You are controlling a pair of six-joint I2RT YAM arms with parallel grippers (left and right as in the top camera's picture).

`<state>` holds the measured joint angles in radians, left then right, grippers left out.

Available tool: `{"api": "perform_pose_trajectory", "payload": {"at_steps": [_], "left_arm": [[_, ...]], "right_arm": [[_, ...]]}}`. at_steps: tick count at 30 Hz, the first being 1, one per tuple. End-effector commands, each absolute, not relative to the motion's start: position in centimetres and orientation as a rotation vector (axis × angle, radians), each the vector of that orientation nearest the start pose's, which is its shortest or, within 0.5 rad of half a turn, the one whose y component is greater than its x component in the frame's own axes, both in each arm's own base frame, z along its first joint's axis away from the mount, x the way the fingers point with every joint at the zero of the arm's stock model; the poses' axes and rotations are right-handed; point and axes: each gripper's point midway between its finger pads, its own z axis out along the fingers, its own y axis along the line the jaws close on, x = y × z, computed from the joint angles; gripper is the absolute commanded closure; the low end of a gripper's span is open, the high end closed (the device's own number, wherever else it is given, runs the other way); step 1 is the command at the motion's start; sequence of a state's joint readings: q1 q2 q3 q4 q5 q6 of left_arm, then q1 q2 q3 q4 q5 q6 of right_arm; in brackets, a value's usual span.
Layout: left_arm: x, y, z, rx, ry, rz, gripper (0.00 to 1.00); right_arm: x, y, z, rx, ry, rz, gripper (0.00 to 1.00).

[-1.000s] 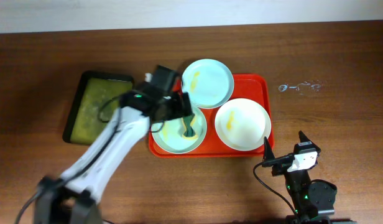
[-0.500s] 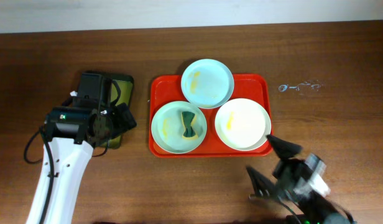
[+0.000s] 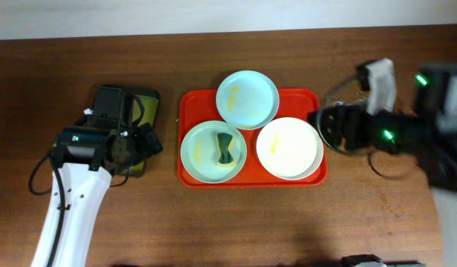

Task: Clean dirty plates on tray and stack at the side
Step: 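Grasp the rim of the back green plate with the right gripper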

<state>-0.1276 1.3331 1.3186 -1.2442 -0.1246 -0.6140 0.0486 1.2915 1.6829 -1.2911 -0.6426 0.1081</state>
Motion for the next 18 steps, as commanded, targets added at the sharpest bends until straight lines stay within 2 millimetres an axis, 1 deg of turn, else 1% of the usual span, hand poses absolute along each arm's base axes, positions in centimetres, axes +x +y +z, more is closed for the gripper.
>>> {"api": "perform_pose_trajectory", "payload": {"at_steps": [1,2,3,4,5,6,7,8,9,10,11,12,14,17,18], "left_arm": [[28.0,-1.2,19.6,-0.705,2.704,0.014,0.01],[28.0,-1.2,19.6,-0.705,2.704,0.014,0.0],[28.0,-1.2,19.6,-0.705,2.704,0.014,0.01],[28.0,-1.2,19.6,-0.705,2.704,0.014,0.01],[28.0,-1.2,19.6,-0.705,2.704,0.014,0.01],[28.0,-1.2,19.6,-0.705,2.704,0.014,0.01],[28.0,-1.2,19.6,-0.705,2.704,0.014,0.01],[28.0,-1.2,19.6,-0.705,2.704,0.014,0.0],[28.0,-1.2,19.6,-0.705,2.704,0.014,0.01],[28.0,-1.2,19.6,-0.705,2.704,0.014,0.01],[28.0,-1.2,19.6,-0.705,2.704,0.014,0.01],[28.0,-1.2,19.6,-0.705,2.704,0.014,0.01],[28.0,-1.2,19.6,-0.705,2.704,0.014,0.01],[28.0,-1.2,19.6,-0.705,2.704,0.014,0.0],[28.0,-1.2,19.6,-0.705,2.704,0.014,0.01]], "right_arm": [[29.9,13.7,28.9,-0.176,2.665,0.806,0.43],[31.0,13.8,26.3,-0.151,2.756,0.698,0.42],[31.6,14.6,24.4,-0.173,2.815,0.649,0.42],[32.0,15.9,22.3,-0.221,2.871,0.628,0.39],[32.9,17.0,19.8,-0.266,2.921,0.559,0.36],[33.8,17.4,16.9,-0.298,2.972,0.444,0.33],[33.7,17.9,14.0,-0.325,3.054,0.381,0.33],[33.5,18.3,12.1,-0.341,3.113,0.364,0.46],[33.5,18.8,9.8,-0.357,3.163,0.345,0.57],[33.8,19.2,7.8,-0.366,3.191,0.334,0.57],[34.1,19.5,6.6,-0.369,3.201,0.331,0.57],[34.4,19.7,6.2,-0.419,3.188,0.347,0.57],[34.7,19.9,6.2,-0.511,3.155,0.358,0.55],[35.2,20.3,5.9,-0.581,3.111,0.367,0.52],[35.4,20.2,5.6,-0.585,3.102,0.348,0.51]]}}
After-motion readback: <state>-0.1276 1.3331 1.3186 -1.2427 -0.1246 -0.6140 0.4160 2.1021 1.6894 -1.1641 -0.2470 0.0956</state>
